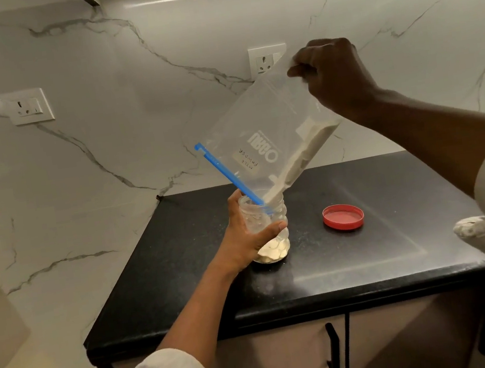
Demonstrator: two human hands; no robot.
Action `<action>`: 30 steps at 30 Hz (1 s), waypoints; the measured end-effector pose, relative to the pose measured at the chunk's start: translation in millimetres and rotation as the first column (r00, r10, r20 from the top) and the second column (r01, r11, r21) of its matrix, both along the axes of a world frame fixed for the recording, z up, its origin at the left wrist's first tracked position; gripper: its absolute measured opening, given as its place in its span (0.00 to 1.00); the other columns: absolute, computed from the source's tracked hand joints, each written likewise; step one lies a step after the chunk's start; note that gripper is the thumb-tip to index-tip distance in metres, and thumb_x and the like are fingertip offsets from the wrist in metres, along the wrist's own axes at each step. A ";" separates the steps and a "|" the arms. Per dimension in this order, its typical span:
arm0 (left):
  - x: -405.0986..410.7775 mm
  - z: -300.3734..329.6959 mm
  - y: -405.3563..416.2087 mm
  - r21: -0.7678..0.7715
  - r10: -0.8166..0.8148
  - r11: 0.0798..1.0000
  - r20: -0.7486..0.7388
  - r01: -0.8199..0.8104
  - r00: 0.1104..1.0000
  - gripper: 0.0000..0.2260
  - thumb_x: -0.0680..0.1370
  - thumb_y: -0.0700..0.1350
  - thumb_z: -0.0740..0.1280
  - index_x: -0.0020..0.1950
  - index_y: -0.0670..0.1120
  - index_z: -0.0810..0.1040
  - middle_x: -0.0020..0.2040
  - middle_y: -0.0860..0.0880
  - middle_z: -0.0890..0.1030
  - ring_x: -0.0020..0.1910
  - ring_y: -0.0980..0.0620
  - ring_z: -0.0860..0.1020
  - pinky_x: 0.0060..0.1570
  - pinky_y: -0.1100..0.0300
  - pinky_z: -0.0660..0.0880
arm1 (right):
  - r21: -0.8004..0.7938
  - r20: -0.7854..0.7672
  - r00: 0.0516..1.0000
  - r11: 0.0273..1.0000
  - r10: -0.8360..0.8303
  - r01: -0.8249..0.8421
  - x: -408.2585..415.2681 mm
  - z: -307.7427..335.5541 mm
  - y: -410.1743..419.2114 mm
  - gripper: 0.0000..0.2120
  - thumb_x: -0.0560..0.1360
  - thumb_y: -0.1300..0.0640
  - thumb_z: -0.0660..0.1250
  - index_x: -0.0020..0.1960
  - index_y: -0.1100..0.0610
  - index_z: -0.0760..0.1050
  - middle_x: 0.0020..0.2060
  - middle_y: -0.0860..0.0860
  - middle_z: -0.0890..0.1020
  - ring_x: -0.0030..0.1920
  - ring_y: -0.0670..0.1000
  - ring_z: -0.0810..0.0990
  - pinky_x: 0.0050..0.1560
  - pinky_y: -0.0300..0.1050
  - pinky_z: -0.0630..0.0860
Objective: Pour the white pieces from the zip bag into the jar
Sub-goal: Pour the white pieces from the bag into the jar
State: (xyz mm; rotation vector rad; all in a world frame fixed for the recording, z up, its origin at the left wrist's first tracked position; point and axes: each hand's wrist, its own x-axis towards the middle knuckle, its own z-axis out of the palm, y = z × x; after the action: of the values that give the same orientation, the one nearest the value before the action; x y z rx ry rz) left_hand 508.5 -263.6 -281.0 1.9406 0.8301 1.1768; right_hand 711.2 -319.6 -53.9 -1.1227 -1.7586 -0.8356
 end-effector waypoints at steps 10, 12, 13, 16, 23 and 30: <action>-0.2 -0.3 0.9 -0.013 -0.014 1.000 0.006 0.014 1.000 0.41 0.67 0.58 0.79 0.68 0.68 0.52 0.64 0.66 0.68 0.62 0.69 0.71 0.59 0.66 0.69 | 0.021 -0.019 1.000 1.000 0.012 -0.011 -4.0 -1.1 2.0 0.10 0.78 0.58 0.66 0.49 0.65 0.82 0.42 0.58 0.83 0.41 0.56 0.81 0.46 0.53 0.78; -0.9 -0.6 1.2 -0.011 -0.011 1.000 -0.001 0.011 1.000 0.41 0.67 0.58 0.78 0.67 0.69 0.52 0.61 0.71 0.68 0.60 0.72 0.72 0.56 0.69 0.68 | 0.004 0.028 0.999 1.000 0.015 -0.015 -5.3 -1.8 2.0 0.10 0.78 0.59 0.66 0.50 0.65 0.82 0.43 0.58 0.84 0.43 0.56 0.82 0.47 0.52 0.78; -1.2 -0.2 1.2 -0.007 -0.011 1.000 -0.005 0.011 1.000 0.41 0.67 0.58 0.78 0.66 0.70 0.52 0.60 0.72 0.68 0.59 0.73 0.71 0.55 0.70 0.68 | 0.009 0.028 1.000 1.000 0.015 -0.015 -5.5 -1.7 2.2 0.10 0.78 0.59 0.66 0.50 0.65 0.82 0.43 0.59 0.84 0.43 0.56 0.82 0.47 0.53 0.79; -1.1 0.5 1.2 -0.008 -0.007 1.000 -0.005 0.007 1.000 0.41 0.66 0.60 0.78 0.66 0.70 0.52 0.63 0.69 0.66 0.60 0.74 0.70 0.56 0.69 0.67 | 0.041 -0.016 1.000 0.999 0.011 -0.010 -5.0 0.4 2.9 0.10 0.78 0.59 0.66 0.50 0.65 0.82 0.43 0.59 0.84 0.43 0.56 0.82 0.47 0.54 0.78; -0.8 1.9 -0.7 -0.010 -0.002 1.000 -0.022 0.002 1.000 0.42 0.65 0.63 0.77 0.66 0.71 0.51 0.65 0.66 0.65 0.63 0.68 0.70 0.58 0.68 0.67 | 0.030 -0.014 1.000 1.000 0.008 -0.008 -3.6 -0.5 3.1 0.10 0.78 0.59 0.66 0.50 0.66 0.82 0.44 0.59 0.84 0.43 0.57 0.82 0.48 0.54 0.78; -0.7 0.7 -1.0 -0.010 -0.022 1.000 -0.013 0.022 1.000 0.42 0.65 0.61 0.78 0.68 0.68 0.51 0.68 0.58 0.66 0.66 0.60 0.70 0.65 0.57 0.69 | 0.018 -0.036 0.999 1.000 0.011 -0.011 -0.4 1.1 5.3 0.10 0.78 0.60 0.66 0.49 0.65 0.82 0.43 0.59 0.84 0.43 0.57 0.82 0.47 0.53 0.78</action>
State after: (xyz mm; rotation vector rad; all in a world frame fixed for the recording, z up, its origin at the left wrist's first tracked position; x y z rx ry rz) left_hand 507.8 -264.6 -280.3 1.9463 0.8180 1.1468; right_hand 710.7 -314.3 -52.8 -1.1090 -1.7233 -0.8179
